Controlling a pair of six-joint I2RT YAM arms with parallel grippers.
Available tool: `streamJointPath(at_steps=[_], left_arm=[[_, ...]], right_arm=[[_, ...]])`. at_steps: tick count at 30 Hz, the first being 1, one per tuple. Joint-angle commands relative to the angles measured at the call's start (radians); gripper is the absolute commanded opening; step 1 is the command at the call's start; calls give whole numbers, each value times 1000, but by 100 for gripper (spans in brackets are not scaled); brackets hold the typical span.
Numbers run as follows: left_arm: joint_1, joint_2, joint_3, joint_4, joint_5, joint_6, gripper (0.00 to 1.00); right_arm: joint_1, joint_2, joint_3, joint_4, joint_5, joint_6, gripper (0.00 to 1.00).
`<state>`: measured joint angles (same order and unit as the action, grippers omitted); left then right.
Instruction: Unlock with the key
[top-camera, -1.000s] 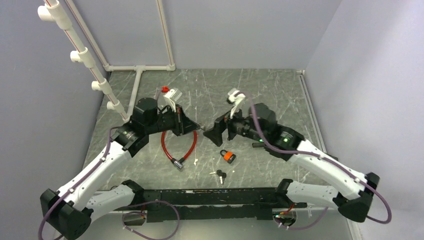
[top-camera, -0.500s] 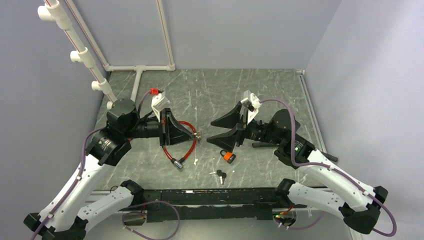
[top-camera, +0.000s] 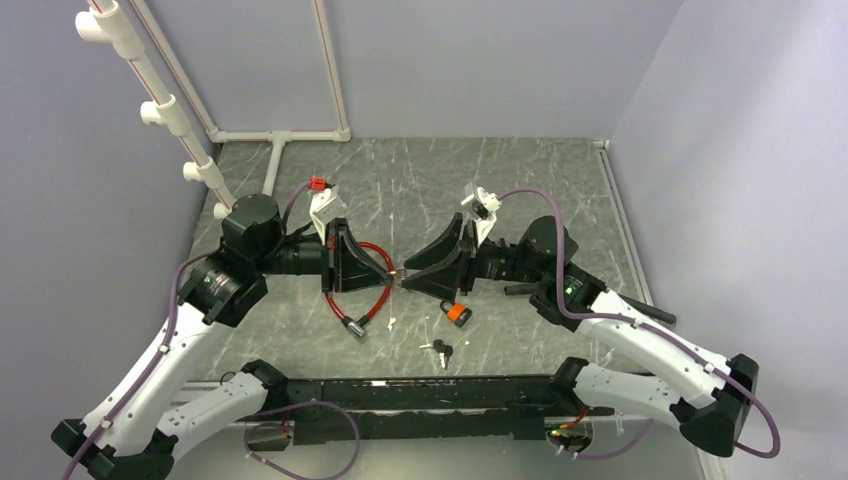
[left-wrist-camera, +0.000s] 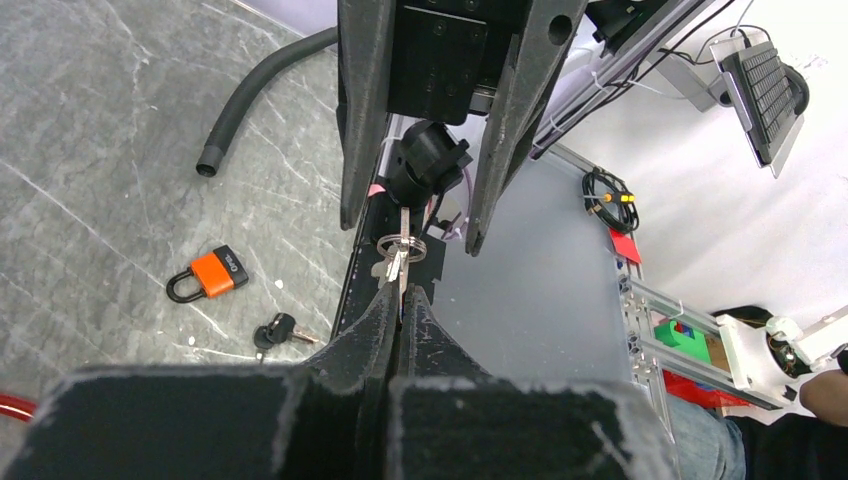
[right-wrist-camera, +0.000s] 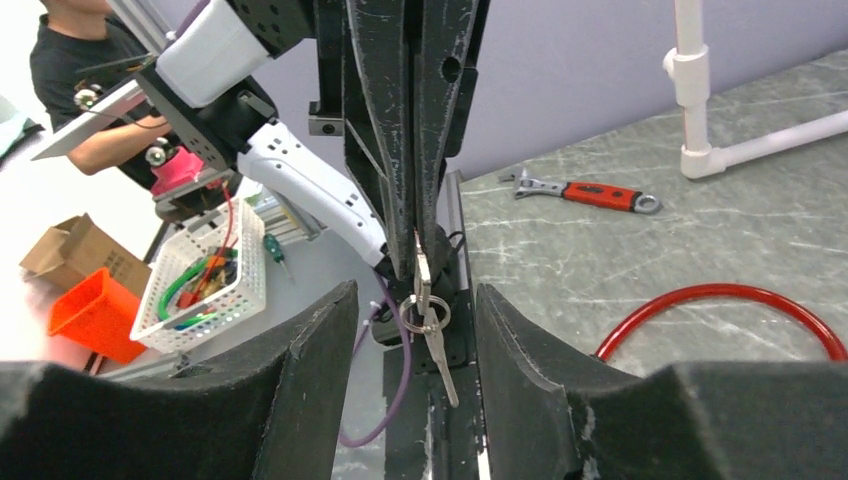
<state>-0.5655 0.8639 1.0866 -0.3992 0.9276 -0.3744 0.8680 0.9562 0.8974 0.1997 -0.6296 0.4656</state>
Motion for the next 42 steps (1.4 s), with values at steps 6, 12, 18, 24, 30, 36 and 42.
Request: streamJointPath(at_steps=[6,12,18,24,30,36,42], left_arm=[[0,2,-4,29,20,25,0],[-1,1,-14,39,16,18,0],[-1,-6,-24,44,5,15,0],[0,-8,-27,40,-7,15,0],[-1,-13,-25,26,-21,24,0],[-1,-17,-25,11,-29,31,0],[-1,-18,-15,-43,-59,56,0]], right_arm=[[0,30,-15,136,-57,57,39],[0,46,-17,156,-62,64,32],[2,57,-23,167,-67,71,26],[4,76,-17,149,-75,72,27],[6,70,-30,149,-67,69,10],[6,47,-39,135,-35,58,0],[6,31,-31,101,-43,35,0]])
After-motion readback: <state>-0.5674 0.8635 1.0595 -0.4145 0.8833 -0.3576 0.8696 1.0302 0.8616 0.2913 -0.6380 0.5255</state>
